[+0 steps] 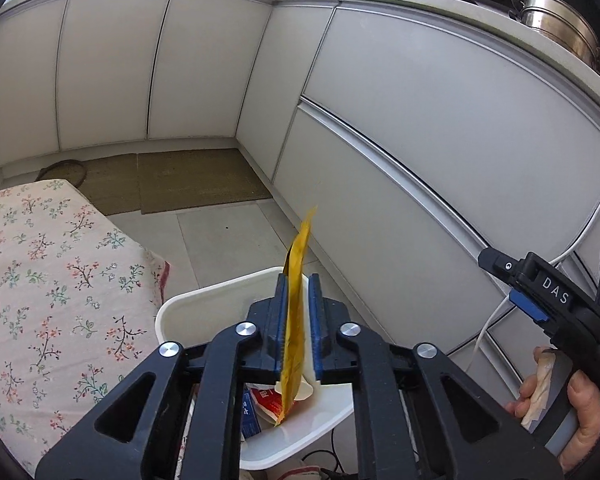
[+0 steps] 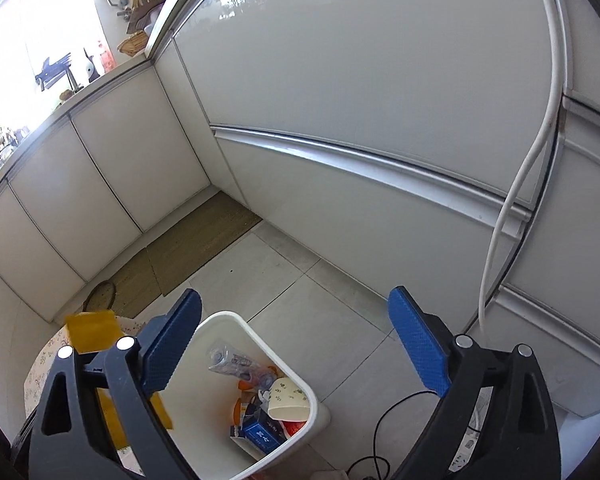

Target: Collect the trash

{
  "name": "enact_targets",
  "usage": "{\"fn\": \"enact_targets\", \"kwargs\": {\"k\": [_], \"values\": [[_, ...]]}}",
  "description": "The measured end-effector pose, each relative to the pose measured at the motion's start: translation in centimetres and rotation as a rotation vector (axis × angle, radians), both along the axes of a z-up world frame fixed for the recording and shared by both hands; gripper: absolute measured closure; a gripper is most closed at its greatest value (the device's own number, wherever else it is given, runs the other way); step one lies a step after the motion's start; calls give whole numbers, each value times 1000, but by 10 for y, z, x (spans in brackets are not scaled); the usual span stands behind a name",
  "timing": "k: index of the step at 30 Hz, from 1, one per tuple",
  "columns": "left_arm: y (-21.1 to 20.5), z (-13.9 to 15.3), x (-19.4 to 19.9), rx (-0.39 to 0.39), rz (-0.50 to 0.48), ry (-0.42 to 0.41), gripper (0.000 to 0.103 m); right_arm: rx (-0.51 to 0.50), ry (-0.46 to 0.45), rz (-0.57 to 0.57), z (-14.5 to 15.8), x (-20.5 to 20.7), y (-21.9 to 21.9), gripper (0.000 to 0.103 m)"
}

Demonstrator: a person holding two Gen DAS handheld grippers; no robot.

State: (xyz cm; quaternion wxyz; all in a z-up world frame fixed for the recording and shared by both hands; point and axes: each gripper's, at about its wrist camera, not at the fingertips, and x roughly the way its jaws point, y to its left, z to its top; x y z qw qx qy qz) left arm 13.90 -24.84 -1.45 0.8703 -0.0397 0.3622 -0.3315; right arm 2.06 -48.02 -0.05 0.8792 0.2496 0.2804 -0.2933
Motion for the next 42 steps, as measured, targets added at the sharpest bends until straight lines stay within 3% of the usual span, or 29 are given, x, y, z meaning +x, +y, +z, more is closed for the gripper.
{"fn": "enact_targets", "kwargs": {"k": [4,7,12,14,16,17,20,21,25,27,30,35,39,42], "values": [[4,4,-4,20,34,-47,47,-64,-13,3,10,-3,10,9],[18,15,-7,61,124,-120,35,-117,-34,3,20,-4,21,8],[54,54,-29,120,347,-355,6,-228,-91,42,40,-8,61,7],[71,76,-54,79,421,-489,7,-267,-131,53,47,-16,80,7],[83,87,-70,66,461,-564,7,-297,-186,58,56,-26,101,7],[86,90,-73,75,469,-555,7,-297,-199,64,59,-29,109,7],[107,89,-67,36,414,-371,7,-260,-203,118,63,-31,132,7],[112,88,-67,46,427,-343,7,-247,-200,142,64,-29,140,7],[133,84,-93,154,488,-446,7,-224,-181,186,63,-36,169,7],[145,84,-108,163,499,-466,7,-218,-175,211,61,-41,183,7],[165,81,-124,137,494,-406,7,-204,-168,262,56,-49,201,7],[183,58,-148,200,539,-373,7,-245,-129,297,48,-60,226,7],[191,54,-149,204,542,-361,7,-282,-124,313,39,-67,236,7],[194,47,-139,193,516,-286,7,-311,-111,331,32,-66,244,7]]}}
